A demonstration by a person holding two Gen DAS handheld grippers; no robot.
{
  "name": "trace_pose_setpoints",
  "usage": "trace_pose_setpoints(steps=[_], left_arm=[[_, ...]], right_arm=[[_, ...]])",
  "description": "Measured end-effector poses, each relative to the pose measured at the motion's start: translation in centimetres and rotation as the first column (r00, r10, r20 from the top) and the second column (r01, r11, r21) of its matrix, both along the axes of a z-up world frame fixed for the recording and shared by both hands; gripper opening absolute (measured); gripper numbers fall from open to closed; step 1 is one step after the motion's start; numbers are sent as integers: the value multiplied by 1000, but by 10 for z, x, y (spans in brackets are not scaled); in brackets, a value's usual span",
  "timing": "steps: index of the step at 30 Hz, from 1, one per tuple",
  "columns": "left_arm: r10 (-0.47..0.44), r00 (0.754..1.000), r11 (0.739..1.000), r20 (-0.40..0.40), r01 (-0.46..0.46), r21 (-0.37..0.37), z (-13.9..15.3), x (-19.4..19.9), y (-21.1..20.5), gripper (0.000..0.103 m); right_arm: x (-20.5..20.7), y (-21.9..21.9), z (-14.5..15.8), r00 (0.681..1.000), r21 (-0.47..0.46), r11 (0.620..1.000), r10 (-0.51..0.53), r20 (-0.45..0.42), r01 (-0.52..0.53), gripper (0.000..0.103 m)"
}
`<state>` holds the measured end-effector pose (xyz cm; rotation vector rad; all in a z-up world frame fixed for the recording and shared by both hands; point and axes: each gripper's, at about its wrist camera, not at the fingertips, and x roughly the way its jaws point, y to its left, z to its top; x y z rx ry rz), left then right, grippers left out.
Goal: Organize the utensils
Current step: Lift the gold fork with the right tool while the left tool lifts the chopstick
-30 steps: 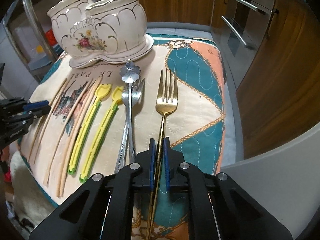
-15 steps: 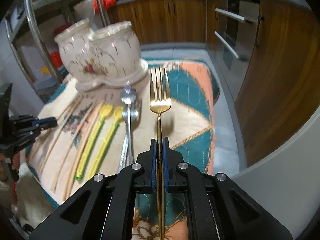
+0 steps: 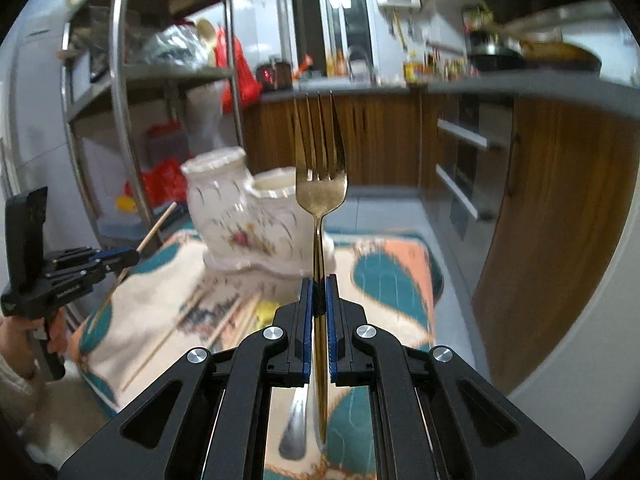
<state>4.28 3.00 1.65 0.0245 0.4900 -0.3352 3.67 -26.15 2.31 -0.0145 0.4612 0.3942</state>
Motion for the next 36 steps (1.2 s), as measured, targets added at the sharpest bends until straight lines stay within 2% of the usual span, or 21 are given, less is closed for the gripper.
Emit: trace_pose_setpoints(steps=[5, 10, 14, 18, 22, 25, 30, 36], left_arm=[[6, 995, 999, 104, -2, -42, 20, -3, 7, 5], [-1, 982, 996, 188, 18, -91, 57, 10, 10, 5], [-8, 967, 993, 254, 38, -112, 87, 38, 3, 5], [4, 955, 990, 297, 39, -136, 109, 69, -4, 5], [42, 933, 987, 359, 16, -158, 125, 99, -12, 5], [86, 924, 985, 372, -23, -172, 129, 121, -18, 5], [127, 926, 983, 356, -71, -166, 116, 151, -26, 5], [126, 936, 986, 329, -82, -146, 87, 145, -21, 5]], right_arm=[[-5, 13, 19, 991, -2, 1000, 1, 133, -1, 7], [11, 26, 45, 980, 50, 999, 12, 197, -22, 7], [36, 38, 68, 970, 105, 994, 9, 244, -36, 7], [72, 41, 83, 968, 178, 983, -10, 249, -35, 7], [102, 39, 92, 969, 259, 966, -39, 244, -26, 7], [119, 38, 90, 970, 290, 957, -54, 235, -17, 7], [137, 38, 71, 978, 330, 944, -77, 196, 8, 7], [146, 43, 46, 987, 296, 955, -53, 152, 5, 7]])
